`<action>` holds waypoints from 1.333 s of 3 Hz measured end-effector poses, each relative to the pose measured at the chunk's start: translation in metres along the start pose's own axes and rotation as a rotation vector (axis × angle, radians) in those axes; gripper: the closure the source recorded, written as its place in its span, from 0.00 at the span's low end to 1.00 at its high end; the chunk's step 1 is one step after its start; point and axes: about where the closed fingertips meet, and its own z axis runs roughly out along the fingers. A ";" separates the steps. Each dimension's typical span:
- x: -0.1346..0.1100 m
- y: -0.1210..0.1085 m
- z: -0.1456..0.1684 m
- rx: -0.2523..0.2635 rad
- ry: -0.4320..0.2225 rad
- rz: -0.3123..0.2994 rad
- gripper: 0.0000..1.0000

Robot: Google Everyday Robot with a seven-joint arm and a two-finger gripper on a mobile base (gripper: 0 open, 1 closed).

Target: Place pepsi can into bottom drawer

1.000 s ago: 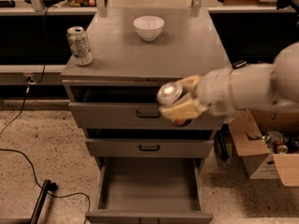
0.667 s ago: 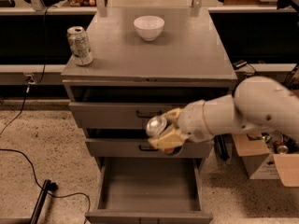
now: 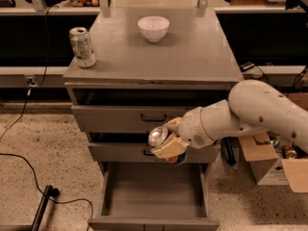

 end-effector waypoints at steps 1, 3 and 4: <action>0.049 -0.021 0.046 -0.015 0.107 -0.004 1.00; 0.131 -0.049 0.099 0.006 0.236 -0.013 1.00; 0.150 -0.051 0.132 -0.040 0.297 -0.033 1.00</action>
Offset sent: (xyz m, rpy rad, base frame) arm 0.0521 -0.0405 -0.2658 -0.3513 0.0786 -0.0045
